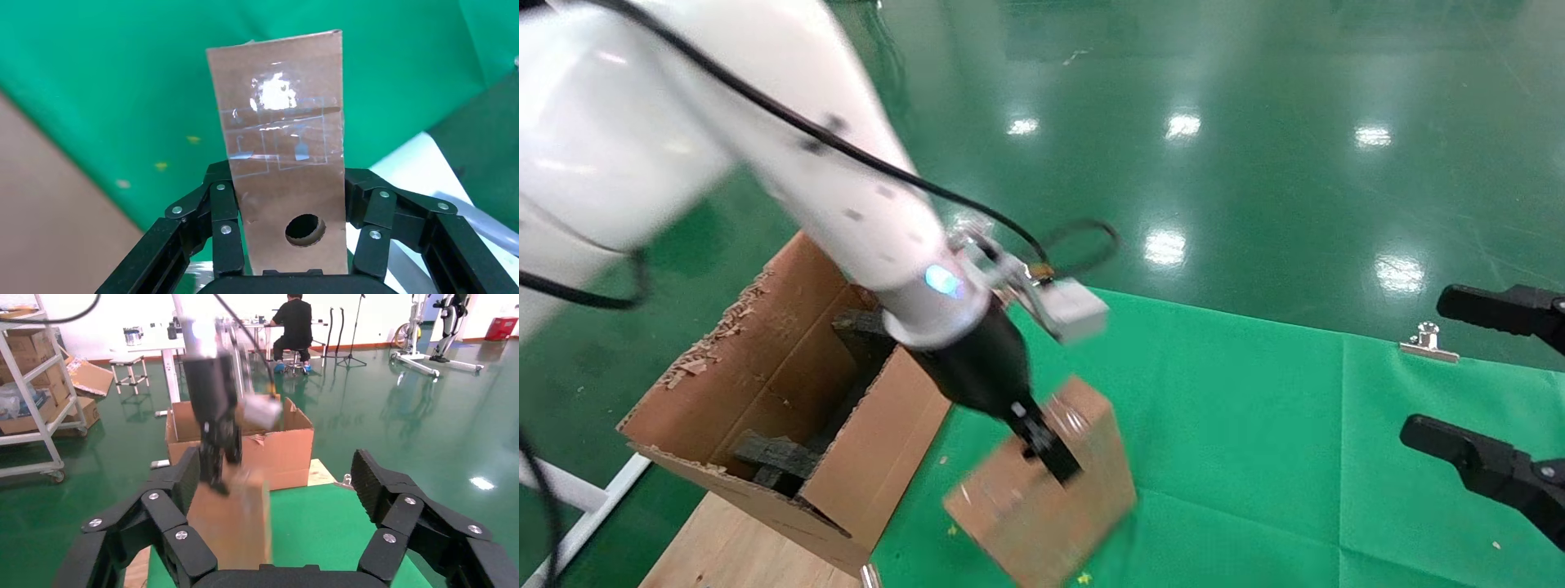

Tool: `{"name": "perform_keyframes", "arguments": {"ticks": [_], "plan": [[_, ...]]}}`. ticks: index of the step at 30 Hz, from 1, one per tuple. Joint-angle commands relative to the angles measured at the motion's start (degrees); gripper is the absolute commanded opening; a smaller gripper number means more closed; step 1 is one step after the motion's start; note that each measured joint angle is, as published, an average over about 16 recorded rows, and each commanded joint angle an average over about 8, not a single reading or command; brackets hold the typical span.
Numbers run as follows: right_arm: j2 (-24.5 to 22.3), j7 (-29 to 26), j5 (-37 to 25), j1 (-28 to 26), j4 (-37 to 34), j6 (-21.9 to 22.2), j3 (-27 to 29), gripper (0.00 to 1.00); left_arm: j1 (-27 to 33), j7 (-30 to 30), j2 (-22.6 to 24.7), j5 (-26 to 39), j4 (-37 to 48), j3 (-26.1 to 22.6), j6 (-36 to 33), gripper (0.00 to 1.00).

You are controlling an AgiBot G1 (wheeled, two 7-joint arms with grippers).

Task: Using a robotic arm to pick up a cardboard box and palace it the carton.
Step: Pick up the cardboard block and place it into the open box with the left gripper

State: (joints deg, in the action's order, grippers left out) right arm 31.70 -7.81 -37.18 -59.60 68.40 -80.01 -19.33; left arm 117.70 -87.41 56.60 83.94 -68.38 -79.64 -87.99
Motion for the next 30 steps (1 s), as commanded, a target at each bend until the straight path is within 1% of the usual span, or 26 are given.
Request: {"name": "perform_keyframes", "arguments": {"ticks": [1, 6, 9, 12, 16, 19, 23, 26, 30], "plan": [[0.0, 0.0, 0.0, 0.0, 0.0, 0.0, 0.0, 1.0, 0.97, 1.21, -2.48, -0.17, -1.19, 0.47, 0.2, 0.0], [0.0, 0.0, 0.0, 0.0, 0.0, 0.0, 0.0, 1.0, 6.8, 6.58, -12.1, -1.06, -2.19, 5.05, 2.05, 0.0], [0.0, 0.0, 0.0, 0.0, 0.0, 0.0, 0.0, 1.0, 10.55, 9.96, -17.11, 0.08, -1.31, 7.18, 2.54, 0.0], [0.0, 0.0, 0.0, 0.0, 0.0, 0.0, 0.0, 1.0, 13.91, 13.47, -20.89, 3.37, 0.19, 7.97, 2.21, 0.0], [0.0, 0.0, 0.0, 0.0, 0.0, 0.0, 0.0, 1.0, 16.27, 18.36, -24.4, 8.96, 3.02, 7.19, 1.29, 0.0], [0.0, 0.0, 0.0, 0.0, 0.0, 0.0, 0.0, 1.0, 16.0, 22.56, -26.38, 11.64, 6.27, 6.05, 0.87, 0.0], [0.0, 0.0, 0.0, 0.0, 0.0, 0.0, 0.0, 1.0, 13.4, 28.43, -27.96, 12.83, 12.43, 4.52, 1.82, 0.0], [0.0, 0.0, 0.0, 0.0, 0.0, 0.0, 0.0, 1.0, 10.5, 32.42, -28.08, 13.21, 17.82, 3.46, 4.01, 0.0], [0.0, 0.0, 0.0, 0.0, 0.0, 0.0, 0.0, 1.0, 6.45, 36.85, -26.81, 13.55, 25.45, 2.38, 8.24, 0.0]]}}
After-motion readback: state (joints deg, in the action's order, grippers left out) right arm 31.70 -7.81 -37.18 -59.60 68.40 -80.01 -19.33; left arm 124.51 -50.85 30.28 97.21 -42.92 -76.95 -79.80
